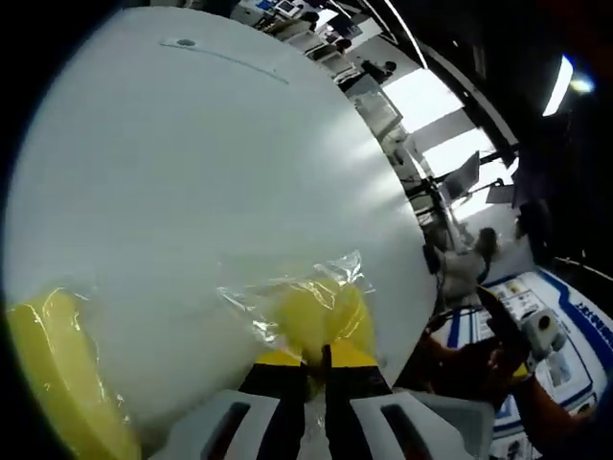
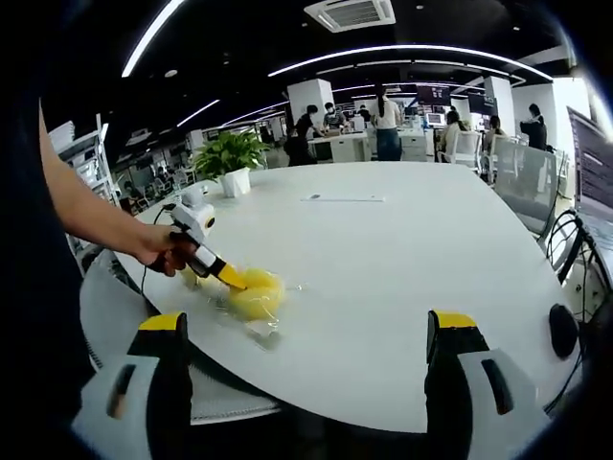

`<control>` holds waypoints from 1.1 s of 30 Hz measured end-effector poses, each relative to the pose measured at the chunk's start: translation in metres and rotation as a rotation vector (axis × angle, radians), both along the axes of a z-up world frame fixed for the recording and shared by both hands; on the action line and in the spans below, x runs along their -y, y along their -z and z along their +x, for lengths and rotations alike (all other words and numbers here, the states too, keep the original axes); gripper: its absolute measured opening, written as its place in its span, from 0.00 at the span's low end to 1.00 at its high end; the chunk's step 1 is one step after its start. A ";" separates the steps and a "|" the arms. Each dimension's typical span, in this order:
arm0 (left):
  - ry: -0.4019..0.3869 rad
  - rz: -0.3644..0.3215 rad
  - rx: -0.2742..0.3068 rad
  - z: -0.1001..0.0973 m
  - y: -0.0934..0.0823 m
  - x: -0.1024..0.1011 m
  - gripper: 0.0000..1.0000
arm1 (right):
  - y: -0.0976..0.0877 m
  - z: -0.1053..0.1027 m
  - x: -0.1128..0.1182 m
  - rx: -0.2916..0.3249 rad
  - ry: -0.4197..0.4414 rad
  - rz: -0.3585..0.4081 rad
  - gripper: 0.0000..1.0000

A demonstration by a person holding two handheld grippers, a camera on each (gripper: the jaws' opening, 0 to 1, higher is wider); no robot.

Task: Compare the silicone blocks by pressing each to a similar depth, holding the contact briefly, and releasing to observe deformation and rebound differences across the visible hardness samples.

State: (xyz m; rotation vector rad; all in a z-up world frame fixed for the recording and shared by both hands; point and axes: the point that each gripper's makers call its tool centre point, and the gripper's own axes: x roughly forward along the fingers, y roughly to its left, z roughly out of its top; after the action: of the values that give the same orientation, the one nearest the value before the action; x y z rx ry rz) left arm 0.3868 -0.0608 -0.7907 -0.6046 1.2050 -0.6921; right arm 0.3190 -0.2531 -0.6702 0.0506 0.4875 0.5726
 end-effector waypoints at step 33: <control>0.028 0.145 0.333 0.031 -0.021 -0.020 0.66 | -0.010 0.003 -0.009 0.015 -0.006 0.014 0.97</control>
State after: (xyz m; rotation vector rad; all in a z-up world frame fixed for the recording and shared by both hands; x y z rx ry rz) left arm 0.4176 -0.0408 -0.7701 -0.3355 0.9441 -0.6909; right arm 0.3219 -0.2444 -0.6598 0.0577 0.4690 0.5815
